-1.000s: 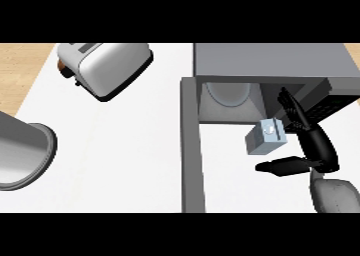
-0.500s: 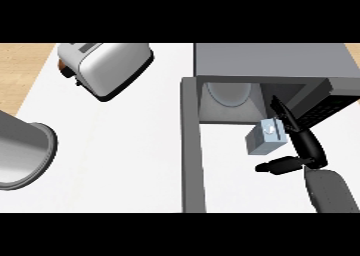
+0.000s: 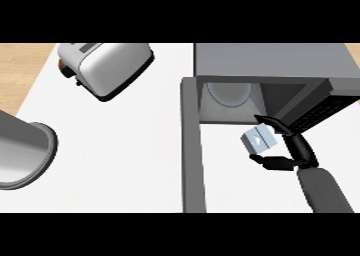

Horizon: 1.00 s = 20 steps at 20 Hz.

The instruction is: Pick up the milk, place it into the microwave and close the microwave

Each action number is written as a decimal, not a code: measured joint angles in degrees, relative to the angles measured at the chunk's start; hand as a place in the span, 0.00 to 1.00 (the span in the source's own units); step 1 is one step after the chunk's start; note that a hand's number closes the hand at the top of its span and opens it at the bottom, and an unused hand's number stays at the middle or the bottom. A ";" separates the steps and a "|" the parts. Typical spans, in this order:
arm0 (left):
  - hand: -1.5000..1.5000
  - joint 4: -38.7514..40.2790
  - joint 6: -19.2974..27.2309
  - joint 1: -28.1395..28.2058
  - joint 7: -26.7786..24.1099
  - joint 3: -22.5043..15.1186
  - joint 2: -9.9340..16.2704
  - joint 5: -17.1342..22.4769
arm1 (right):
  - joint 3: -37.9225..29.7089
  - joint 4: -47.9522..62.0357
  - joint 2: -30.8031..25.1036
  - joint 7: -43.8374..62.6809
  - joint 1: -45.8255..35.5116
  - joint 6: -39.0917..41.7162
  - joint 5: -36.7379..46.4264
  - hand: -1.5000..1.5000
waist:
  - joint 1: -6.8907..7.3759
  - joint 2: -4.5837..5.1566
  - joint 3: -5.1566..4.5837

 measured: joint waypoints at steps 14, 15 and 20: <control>0.00 0.50 -1.02 0.70 -1.37 0.16 0.33 -0.13 | -0.28 17.72 -1.09 -8.20 -8.08 -15.06 7.85 1.00 | 0.75 0.08 -0.04; 0.00 -0.15 -1.02 0.95 -0.86 0.55 0.30 0.39 | -0.26 18.75 -0.87 -8.51 -8.71 -16.03 8.29 1.00 | 0.75 0.08 -0.07; 0.00 0.78 -2.59 1.30 -1.38 1.12 0.38 0.83 | -2.64 23.00 0.21 -9.23 -10.25 -21.85 7.88 1.00 | 0.96 0.09 -0.14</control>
